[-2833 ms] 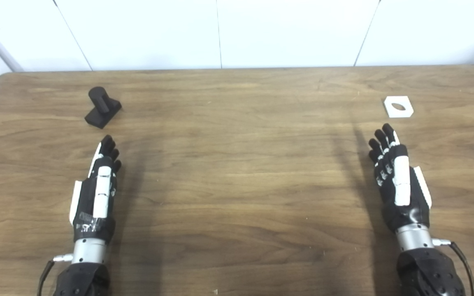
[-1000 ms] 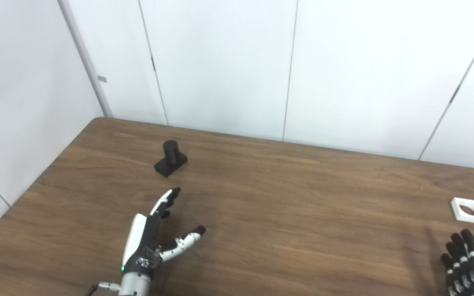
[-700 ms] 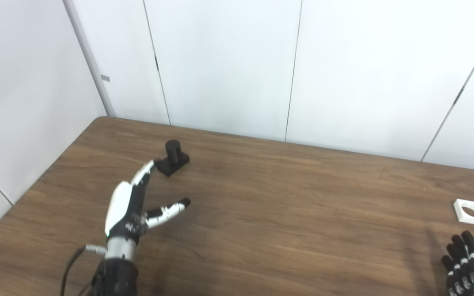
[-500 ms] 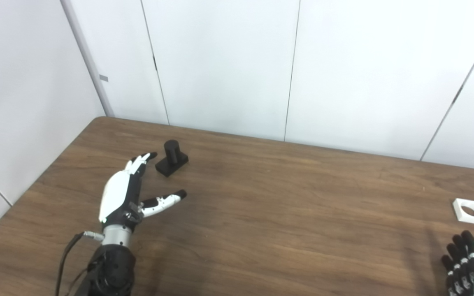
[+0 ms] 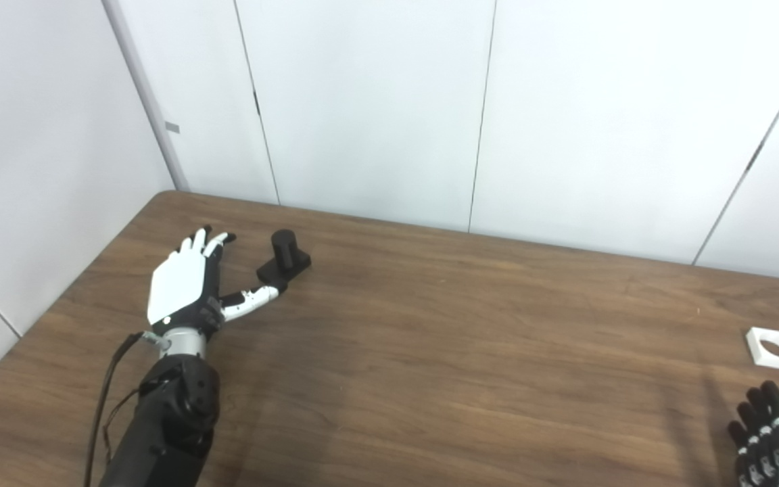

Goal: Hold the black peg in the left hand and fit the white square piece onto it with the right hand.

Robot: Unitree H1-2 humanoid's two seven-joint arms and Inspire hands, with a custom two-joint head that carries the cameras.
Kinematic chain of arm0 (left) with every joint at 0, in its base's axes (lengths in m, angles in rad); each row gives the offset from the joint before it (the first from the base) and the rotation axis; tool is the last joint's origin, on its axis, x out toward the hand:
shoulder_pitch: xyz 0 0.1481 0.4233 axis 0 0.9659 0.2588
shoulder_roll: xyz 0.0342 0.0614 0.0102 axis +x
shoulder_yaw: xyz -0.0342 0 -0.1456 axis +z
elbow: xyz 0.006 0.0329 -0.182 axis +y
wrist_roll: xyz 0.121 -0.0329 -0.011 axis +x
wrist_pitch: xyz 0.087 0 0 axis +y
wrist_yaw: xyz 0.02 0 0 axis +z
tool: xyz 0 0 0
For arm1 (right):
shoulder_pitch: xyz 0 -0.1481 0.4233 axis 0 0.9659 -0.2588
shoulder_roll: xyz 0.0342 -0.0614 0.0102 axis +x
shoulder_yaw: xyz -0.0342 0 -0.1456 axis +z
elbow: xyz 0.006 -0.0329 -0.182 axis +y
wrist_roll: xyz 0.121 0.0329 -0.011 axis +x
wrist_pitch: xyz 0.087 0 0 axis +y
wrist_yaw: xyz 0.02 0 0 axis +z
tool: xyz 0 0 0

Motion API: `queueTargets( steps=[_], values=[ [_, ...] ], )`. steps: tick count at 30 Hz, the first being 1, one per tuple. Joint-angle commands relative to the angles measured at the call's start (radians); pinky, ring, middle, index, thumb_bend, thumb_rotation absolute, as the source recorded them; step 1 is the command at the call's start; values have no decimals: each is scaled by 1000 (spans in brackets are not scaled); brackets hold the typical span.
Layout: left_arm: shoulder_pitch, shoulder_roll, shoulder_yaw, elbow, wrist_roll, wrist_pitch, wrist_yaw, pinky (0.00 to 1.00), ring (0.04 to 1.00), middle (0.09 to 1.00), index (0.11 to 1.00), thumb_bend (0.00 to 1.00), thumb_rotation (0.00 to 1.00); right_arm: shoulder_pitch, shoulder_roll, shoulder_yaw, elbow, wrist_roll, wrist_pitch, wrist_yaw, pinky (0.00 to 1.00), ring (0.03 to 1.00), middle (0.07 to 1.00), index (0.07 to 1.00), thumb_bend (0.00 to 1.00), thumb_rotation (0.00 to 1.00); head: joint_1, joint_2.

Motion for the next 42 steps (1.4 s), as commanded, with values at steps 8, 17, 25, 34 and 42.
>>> queueTargets(
  steps=[8, 17, 25, 34, 42],
  values=[
    [-149, 50, -46, 137, -1, 26, 4, 1000, 1000, 1000, 887, 885, 596, 36, 10, 7, -15, -19, -21, -5, 1000, 1000, 997, 1000, 454, 1000, -4, 8],
    [-224, 63, -95, 263, -24, 23, 16, 1000, 1000, 1000, 867, 905, 606, 43, 13, 8, -30, -13, -8, -6, 1000, 1000, 992, 999, 447, 1000, -8, 17],
    [-254, 62, -122, 324, -44, 10, 48, 1000, 1000, 1000, 843, 905, 558, 44, 18, 10, -44, -15, 5, -17, 1000, 998, 986, 993, 442, 1000, -13, 22],
    [-252, 67, -132, 345, -61, 9, 64, 1000, 1000, 988, 773, 870, 481, 45, 19, 15, -53, -25, 13, -28, 1000, 994, 983, 991, 438, 1000, -16, 29],
    [-257, 72, -135, 354, -68, 11, 73, 1000, 1000, 955, 689, 859, 430, 43, 20, 20, -62, -23, 19, -29, 1000, 997, 985, 993, 430, 1000, -15, 37]
  ],
)
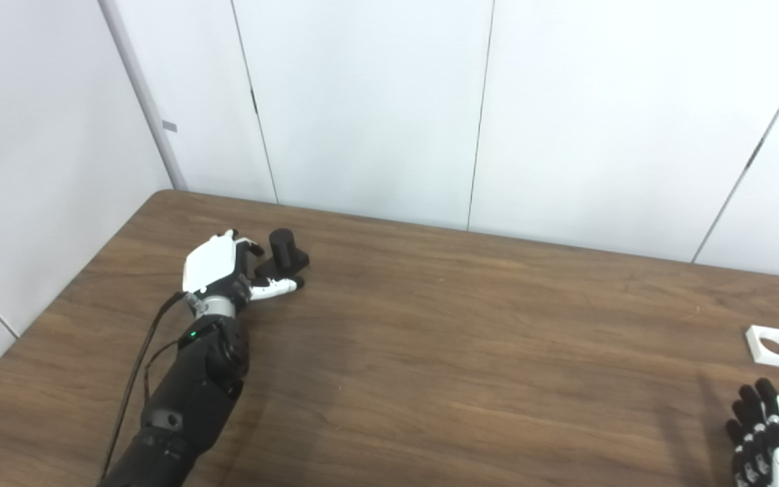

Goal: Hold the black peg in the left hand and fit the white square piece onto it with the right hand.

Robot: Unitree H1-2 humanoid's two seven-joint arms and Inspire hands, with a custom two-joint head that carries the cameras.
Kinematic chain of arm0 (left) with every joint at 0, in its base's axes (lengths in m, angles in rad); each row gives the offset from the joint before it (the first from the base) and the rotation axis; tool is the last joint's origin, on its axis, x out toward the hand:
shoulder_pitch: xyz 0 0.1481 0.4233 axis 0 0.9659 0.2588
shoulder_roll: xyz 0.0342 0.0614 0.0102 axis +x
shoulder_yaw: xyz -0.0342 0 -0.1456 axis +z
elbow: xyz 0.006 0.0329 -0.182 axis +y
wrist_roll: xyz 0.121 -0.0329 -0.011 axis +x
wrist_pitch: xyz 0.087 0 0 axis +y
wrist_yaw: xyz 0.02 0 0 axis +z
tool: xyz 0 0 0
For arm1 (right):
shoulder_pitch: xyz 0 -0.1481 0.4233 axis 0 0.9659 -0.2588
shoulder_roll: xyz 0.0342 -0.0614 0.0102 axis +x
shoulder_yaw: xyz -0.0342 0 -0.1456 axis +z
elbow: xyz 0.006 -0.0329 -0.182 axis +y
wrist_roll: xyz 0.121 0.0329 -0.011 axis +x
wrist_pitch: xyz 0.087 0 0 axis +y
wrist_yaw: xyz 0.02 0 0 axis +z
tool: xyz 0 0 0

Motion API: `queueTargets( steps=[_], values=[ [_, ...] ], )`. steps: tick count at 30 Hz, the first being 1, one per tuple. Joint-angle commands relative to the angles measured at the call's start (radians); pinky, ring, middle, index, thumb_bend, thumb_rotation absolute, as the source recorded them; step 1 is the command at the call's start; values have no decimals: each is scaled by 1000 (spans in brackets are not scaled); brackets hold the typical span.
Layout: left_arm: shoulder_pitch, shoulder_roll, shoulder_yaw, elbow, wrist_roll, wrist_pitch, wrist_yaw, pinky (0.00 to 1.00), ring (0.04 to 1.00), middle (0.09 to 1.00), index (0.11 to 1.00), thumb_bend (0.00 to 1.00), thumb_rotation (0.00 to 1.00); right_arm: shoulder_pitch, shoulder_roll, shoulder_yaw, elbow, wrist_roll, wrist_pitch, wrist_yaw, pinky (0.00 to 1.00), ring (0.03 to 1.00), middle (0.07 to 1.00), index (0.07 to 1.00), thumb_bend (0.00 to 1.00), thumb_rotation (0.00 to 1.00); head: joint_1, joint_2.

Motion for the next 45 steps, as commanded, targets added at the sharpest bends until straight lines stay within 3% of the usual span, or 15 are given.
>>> queueTargets(
  steps=[1, 7, 15, 17, 18, 26, 36, 45],
  values=[
    [-40, 29, -1, -2, 5, -7, 22, 1000, 1000, 948, 674, 854, 418, 34, 14, 5, -31, 2, -8, -2, 1000, 997, 984, 994, 428, 1000, 1, 2],
    [-43, 29, -3, 5, -2, -6, 29, 1000, 1000, 924, 639, 823, 349, 33, 14, 6, -32, 4, -4, -2, 1000, 1000, 989, 1000, 458, 1000, -6, 6],
    [-50, 37, -13, 46, -12, -63, 74, 1000, 971, 854, 571, 782, 257, 38, 9, 13, -35, -2, -5, 2, 1000, 1000, 987, 1000, 495, 1000, -16, 9],
    [-54, 36, -5, 74, -34, -107, 99, 1000, 948, 821, 505, 578, 113, 39, 10, 12, -33, 5, -9, 4, 1000, 1000, 987, 1000, 473, 1000, -18, 10],
    [-56, 35, -3, 85, -41, -122, 106, 1000, 943, 813, 496, 552, 93, 39, 10, 13, -32, 7, -11, 5, 1000, 1000, 987, 1000, 467, 1000, -18, 10],
    [-63, 36, -5, 110, -75, -168, 111, 1000, 883, 757, 486, 523, 56, 38, 14, 13, -27, -2, -19, -1, 1000, 995, 980, 1000, 454, 1000, -23, 16],
    [-25, 42, -25, 38, -89, -186, 79, 1000, 862, 757, 486, 522, 54, 32, 19, 15, -23, -13, -15, -7, 1000, 985, 975, 992, 446, 1000, -38, 17],
    [72, 46, -42, -154, -81, -174, -3, 1000, 889, 776, 487, 520, 54, 25, 22, 22, -14, -23, -21, -11, 1000, 987, 975, 993, 450, 1000, -62, 19]
  ],
)
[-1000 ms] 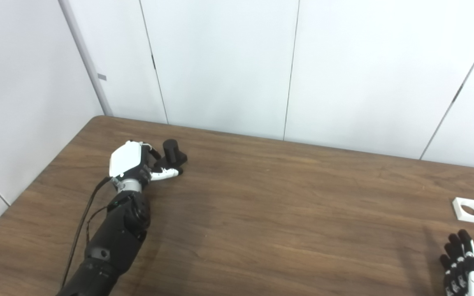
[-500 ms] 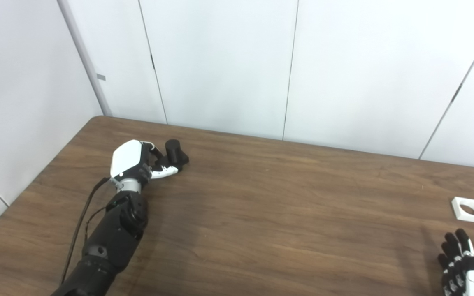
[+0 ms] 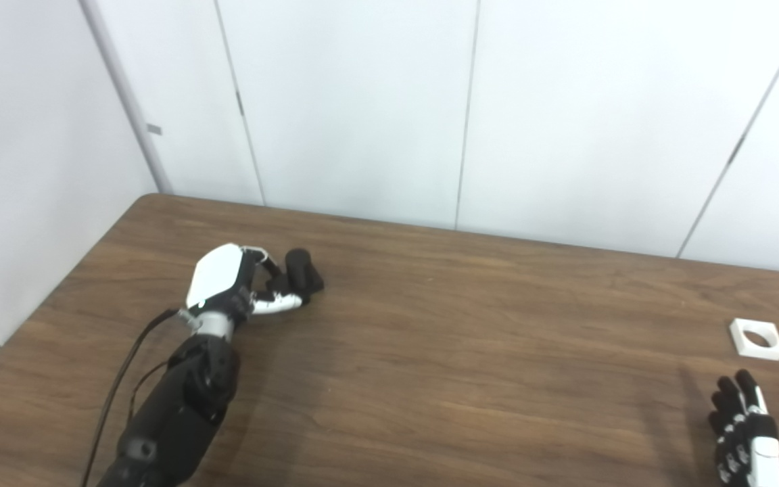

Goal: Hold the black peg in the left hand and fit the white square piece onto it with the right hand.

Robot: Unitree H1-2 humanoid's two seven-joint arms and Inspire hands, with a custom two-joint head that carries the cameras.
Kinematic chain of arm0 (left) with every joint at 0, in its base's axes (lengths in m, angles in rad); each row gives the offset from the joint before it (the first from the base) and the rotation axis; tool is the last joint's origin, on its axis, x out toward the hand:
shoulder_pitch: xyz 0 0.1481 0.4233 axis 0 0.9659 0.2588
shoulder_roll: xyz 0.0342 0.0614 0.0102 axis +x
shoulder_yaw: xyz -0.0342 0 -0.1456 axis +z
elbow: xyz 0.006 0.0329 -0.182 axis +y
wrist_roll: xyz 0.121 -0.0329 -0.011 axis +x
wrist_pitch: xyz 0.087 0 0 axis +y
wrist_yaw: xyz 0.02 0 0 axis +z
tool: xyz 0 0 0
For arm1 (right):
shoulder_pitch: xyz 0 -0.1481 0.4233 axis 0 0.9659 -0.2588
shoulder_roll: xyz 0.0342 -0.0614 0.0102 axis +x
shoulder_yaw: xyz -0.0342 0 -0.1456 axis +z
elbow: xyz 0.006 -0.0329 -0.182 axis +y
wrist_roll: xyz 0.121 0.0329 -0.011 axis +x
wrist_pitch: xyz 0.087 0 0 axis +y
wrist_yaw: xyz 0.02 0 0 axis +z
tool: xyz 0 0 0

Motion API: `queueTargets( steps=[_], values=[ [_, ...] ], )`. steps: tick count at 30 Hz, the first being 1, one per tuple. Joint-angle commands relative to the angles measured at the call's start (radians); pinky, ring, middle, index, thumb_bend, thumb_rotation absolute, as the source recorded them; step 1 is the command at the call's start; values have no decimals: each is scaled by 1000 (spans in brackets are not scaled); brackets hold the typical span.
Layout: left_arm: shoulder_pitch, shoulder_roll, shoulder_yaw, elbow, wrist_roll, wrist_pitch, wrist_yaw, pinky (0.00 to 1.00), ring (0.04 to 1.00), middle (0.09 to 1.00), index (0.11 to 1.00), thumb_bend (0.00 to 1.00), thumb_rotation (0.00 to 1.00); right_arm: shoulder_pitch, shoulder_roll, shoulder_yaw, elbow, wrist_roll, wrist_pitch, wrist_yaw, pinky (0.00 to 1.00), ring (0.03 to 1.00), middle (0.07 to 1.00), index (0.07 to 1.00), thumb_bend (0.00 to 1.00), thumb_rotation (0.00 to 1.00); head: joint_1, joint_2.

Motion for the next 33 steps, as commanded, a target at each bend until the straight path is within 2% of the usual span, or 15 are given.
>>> queueTargets(
  steps=[1, 16, 22, 26, 33],
  values=[
    [-10, 28, -1, -53, 18, -13, -6, 1000, 890, 777, 487, 520, 54, 25, 20, 7, -12, -4, -20, -4, 1000, 987, 975, 994, 450, 1000, -2, 1],
    [149, -17, -29, -330, 27, -63, -78, 1000, 887, 785, 488, 517, 53, -1, 27, 22, 29, -6, -50, -19, 989, 957, 960, 985, 438, 1000, -72, 18],
    [188, -43, -53, -393, 43, -97, -99, 1000, 890, 789, 487, 517, 53, -9, 34, 31, 25, -20, -43, -30, 984, 955, 959, 984, 449, 1000, -103, 33],
    [212, -68, -74, -439, 64, -95, -125, 1000, 902, 800, 487, 516, 53, -14, 38, 35, 29, -25, -49, -36, 979, 948, 956, 977, 449, 1000, -122, 45],
    [246, -120, -116, -503, 122, -84, -165, 1000, 911, 806, 488, 516, 54, -18, 48, 42, 2, -37, -20, -49, 972, 940, 946, 966, 463, 996, -154, 70]
  ],
)
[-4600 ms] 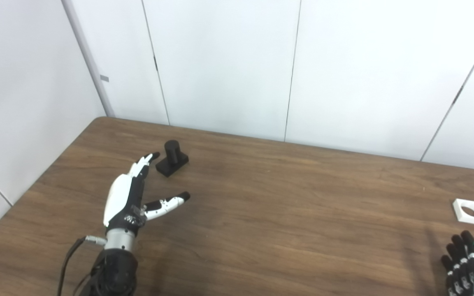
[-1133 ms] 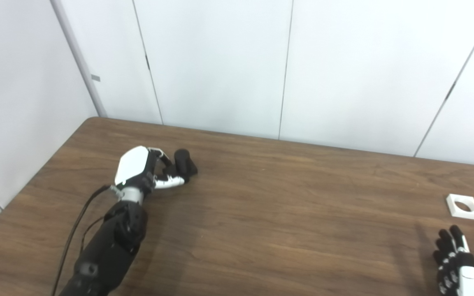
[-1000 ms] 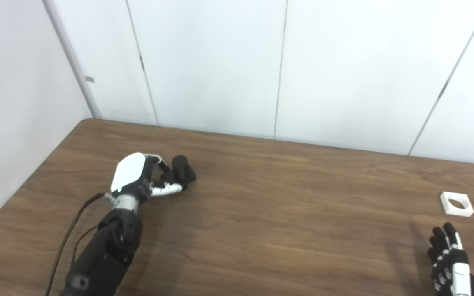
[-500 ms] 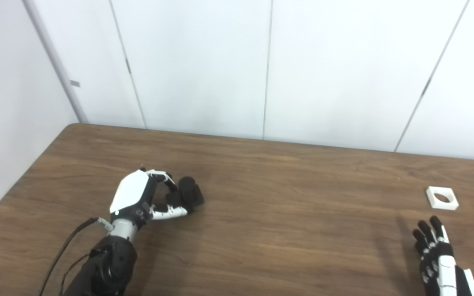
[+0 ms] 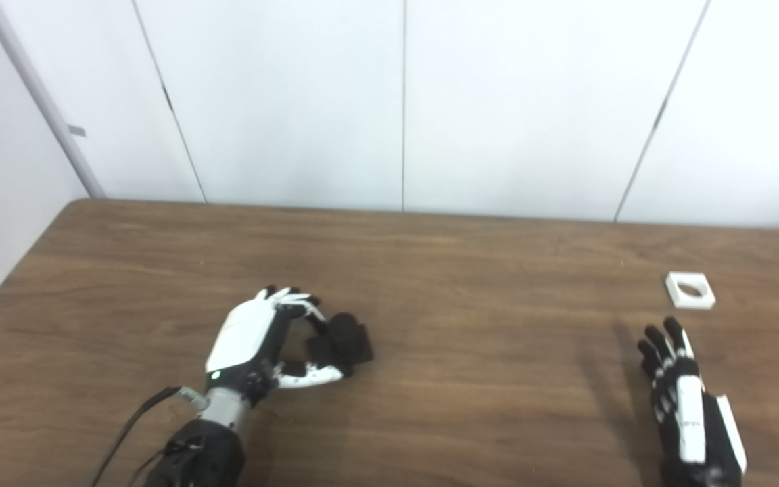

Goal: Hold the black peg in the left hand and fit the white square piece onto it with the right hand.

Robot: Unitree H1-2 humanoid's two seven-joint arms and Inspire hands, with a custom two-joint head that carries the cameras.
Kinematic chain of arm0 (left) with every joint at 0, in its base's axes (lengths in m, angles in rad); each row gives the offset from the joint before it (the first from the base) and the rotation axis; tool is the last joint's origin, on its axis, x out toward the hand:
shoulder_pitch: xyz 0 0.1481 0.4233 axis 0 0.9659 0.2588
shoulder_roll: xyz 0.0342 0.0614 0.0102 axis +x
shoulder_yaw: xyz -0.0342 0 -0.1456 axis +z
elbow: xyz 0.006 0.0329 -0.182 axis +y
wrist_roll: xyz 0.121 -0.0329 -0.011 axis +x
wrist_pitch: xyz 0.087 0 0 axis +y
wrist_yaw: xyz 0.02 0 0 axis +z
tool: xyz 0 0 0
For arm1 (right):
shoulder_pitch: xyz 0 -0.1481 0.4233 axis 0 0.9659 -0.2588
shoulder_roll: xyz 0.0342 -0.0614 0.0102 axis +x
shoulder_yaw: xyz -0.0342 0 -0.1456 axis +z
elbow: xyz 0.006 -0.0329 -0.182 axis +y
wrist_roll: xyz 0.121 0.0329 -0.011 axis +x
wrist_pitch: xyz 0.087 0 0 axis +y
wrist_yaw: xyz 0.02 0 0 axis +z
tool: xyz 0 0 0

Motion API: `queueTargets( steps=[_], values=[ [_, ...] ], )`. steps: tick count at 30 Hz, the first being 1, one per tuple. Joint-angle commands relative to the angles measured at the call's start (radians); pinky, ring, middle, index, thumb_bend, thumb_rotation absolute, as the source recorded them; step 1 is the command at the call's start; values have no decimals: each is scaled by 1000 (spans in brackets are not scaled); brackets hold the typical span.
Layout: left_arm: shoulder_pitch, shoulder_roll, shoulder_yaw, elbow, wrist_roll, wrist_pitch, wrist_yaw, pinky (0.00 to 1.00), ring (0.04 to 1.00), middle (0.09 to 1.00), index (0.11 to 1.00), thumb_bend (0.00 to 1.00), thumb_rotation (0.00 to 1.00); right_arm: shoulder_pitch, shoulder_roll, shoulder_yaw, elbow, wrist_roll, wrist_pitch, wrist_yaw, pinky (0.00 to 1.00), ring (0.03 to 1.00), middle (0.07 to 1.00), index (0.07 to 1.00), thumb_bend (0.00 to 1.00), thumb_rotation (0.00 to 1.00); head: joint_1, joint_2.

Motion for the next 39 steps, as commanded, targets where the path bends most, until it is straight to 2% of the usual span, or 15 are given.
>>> queueTargets(
  steps=[1, 8, 19, 28, 39],
  values=[
    [-13, 4, -6, -40, 40, -13, 2, 1000, 909, 806, 488, 516, 54, 4, 19, 9, -24, -4, 0, 4, 969, 938, 946, 963, 467, 994, -6, 5],
    [4, -18, -67, -54, 118, -34, -20, 1000, 902, 805, 487, 517, 55, 4, 27, 14, -55, -13, 27, -9, 966, 928, 938, 957, 481, 976, -35, 26],
    [26, -21, -124, -61, 199, -53, -77, 1000, 924, 811, 486, 522, 56, 3, 36, 21, -92, -40, 72, -25, 961, 926, 931, 960, 475, 1000, -55, 55],
    [39, -30, -155, -44, 214, -64, -109, 1000, 943, 819, 487, 522, 54, 4, 33, 20, -115, -28, 95, -21, 980, 925, 936, 961, 505, 1000, -76, 65],
    [38, -47, -186, -18, 216, -62, -117, 1000, 939, 815, 487, 523, 56, -16, 17, -13, -136, -16, 118, -27, 988, 935, 945, 976, 543, 1000, -87, 74]
  ],
)
